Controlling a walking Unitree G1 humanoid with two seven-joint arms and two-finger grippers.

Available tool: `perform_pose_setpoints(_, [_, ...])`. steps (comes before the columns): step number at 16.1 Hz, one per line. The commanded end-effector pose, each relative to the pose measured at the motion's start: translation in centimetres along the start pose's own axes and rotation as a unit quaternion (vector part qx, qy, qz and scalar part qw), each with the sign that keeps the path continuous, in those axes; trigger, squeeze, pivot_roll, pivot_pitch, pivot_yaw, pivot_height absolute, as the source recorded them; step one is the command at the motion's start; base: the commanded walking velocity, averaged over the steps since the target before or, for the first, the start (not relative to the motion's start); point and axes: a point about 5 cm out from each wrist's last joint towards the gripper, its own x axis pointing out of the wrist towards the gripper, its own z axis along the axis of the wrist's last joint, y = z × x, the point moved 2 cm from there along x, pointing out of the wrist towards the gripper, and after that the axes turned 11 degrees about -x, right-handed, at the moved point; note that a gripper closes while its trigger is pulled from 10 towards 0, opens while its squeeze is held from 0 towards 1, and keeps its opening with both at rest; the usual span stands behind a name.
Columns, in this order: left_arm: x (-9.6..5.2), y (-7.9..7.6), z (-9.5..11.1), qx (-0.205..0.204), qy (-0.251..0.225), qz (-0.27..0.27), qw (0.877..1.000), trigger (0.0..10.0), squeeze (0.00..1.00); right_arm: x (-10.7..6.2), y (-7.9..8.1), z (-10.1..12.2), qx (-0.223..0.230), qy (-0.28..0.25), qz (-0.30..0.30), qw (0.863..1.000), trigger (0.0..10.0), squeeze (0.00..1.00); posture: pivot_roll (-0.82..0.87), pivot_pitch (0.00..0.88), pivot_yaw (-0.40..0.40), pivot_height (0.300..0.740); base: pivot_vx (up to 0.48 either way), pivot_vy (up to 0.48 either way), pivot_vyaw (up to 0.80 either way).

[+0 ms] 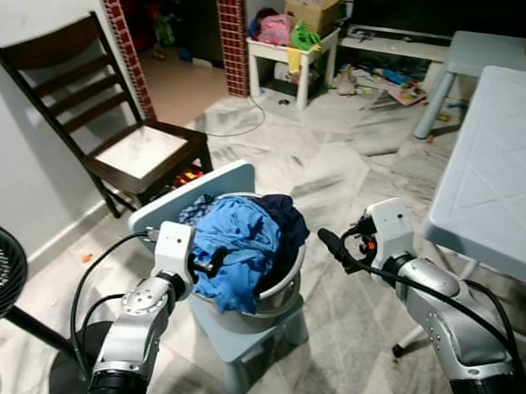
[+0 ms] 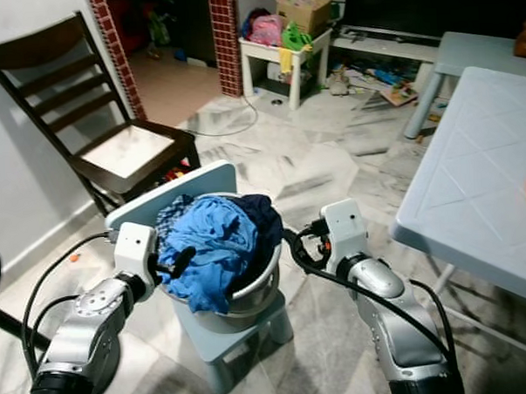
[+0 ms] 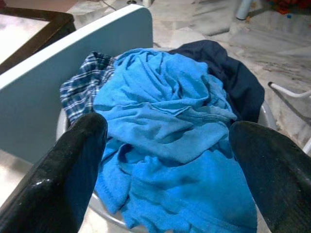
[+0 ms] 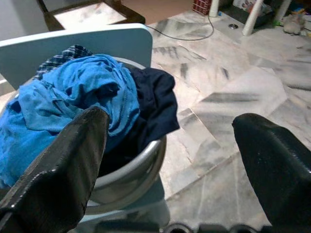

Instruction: Hang hanger

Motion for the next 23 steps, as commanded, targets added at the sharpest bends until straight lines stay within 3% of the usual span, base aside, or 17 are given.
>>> perform_pose_setpoints(1, [0.6, -0.4, 0.2, 0.003, -0.005, -0.006, 1.0, 10.0, 0.0, -0.9, 0.0, 0.2, 0.003, 0.01, 0.0, 1.0, 10.0, 0.0, -0.03, 0.109, -0.05, 0.74, 0.0, 0.0, 0.0])
perform_pose_setpoints(6, [1.5, -0.6, 0.8, 0.012, -0.015, -0.009, 1.0, 10.0, 0.0, -1.9, 0.1, 0.0, -0.001, 0.024, 0.003, 1.0, 10.0, 0.0, -0.05, 0.141, -0.064, 0.74, 0.0, 0.0, 0.0])
perform_pose_setpoints(10, [3.0, 0.6, 2.4, 0.014, -0.035, 0.018, 0.999, 10.0, 0.0, -2.0, 0.5, 0.0, -0.009, 0.037, 0.016, 0.999, 10.0, 0.0, -0.07, 0.156, -0.076, 0.74, 0.0, 0.0, 0.0])
perform_pose_setpoints(14, [3.9, 2.0, 2.4, 0.018, -0.007, 0.01, 1.0, 10.0, 0.0, -1.8, 0.8, 1.2, -0.016, 0.026, 0.026, 0.999, 10.0, 0.0, -0.11, 0.163, -0.076, 0.74, 0.0, 0.0, 0.0])
perform_pose_setpoints(15, [4.1, 2.1, 2.3, 0.02, 0.001, 0.005, 1.0, 8.7, 0.0, -1.8, 0.7, 1.3, -0.018, 0.025, 0.023, 0.999, 10.0, 0.0, -0.13, 0.163, -0.07, 0.74, 0.0, 0.0, 0.0])
perform_pose_setpoints(16, [4.2, 1.6, 2.2, 0.018, 0.014, -0.031, 0.999, 5.8, 0.0, -1.8, 0.5, 1.5, -0.024, 0.023, 0.019, 0.999, 10.0, 0.0, -0.14, 0.161, -0.065, 0.74, 0.0, 0.0, 0.0])
perform_pose_setpoints(18, [4.5, 1.2, 1.8, 0.028, 0.028, -0.049, 0.998, 3.6, 0.0, -2.0, 0.4, 1.5, -0.027, 0.025, 0.018, 0.999, 10.0, 0.0, -0.15, 0.157, -0.059, 0.74, 0.0, 0.0, 0.0])
perform_pose_setpoints(19, [4.6, 1.0, 1.5, 0.034, 0.04, -0.056, 0.997, 0.0, 0.0, -2.1, 0.5, 1.5, -0.029, 0.029, 0.024, 0.999, 10.0, 0.0, -0.16, 0.156, -0.057, 0.74, 0.0, 0.0, 0.0])
perform_pose_setpoints(23, [4.6, 1.7, 0.6, 0.044, 0.07, -0.038, 0.996, 0.0, 0.0, -3.1, 1.6, 0.7, -0.044, 0.062, 0.108, 0.991, 10.0, 0.0, -0.19, 0.147, -0.049, 0.74, 0.0, 0.0, 0.0])
